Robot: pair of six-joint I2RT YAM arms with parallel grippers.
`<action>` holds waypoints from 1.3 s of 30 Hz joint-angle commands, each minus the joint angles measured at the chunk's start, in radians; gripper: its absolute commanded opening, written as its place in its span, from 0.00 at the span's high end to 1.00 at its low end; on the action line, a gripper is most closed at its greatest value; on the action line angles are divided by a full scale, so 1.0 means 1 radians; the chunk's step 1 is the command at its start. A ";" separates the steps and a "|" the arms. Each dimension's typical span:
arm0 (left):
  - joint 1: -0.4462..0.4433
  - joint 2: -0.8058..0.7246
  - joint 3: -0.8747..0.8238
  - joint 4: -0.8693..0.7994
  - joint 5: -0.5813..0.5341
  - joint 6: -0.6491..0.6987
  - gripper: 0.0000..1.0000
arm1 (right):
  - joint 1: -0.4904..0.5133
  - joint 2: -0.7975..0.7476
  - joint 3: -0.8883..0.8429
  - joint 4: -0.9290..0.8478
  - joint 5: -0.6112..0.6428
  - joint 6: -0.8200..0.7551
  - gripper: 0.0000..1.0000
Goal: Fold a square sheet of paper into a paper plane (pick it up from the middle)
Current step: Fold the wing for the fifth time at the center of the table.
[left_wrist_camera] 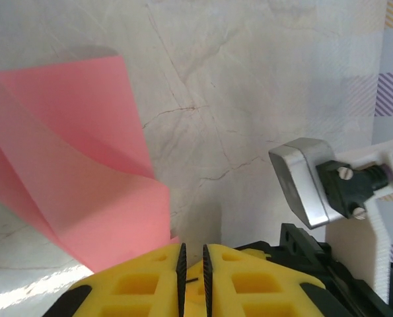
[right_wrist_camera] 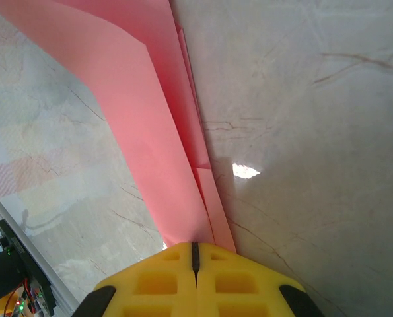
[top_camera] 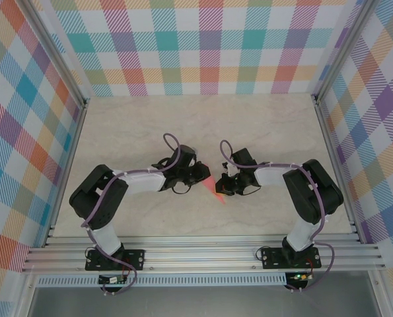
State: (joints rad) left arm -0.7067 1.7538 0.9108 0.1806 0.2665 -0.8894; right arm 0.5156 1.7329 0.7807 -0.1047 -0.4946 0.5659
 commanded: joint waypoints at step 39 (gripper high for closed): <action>0.178 0.182 0.112 -0.120 -0.076 0.137 0.80 | -0.001 0.091 -0.043 -0.145 0.090 -0.041 1.00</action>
State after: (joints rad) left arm -0.5800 1.9053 1.0027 0.1238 0.2531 -0.7979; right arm 0.5053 1.7466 0.7818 -0.1051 -0.5220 0.5560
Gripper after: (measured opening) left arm 0.199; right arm 0.046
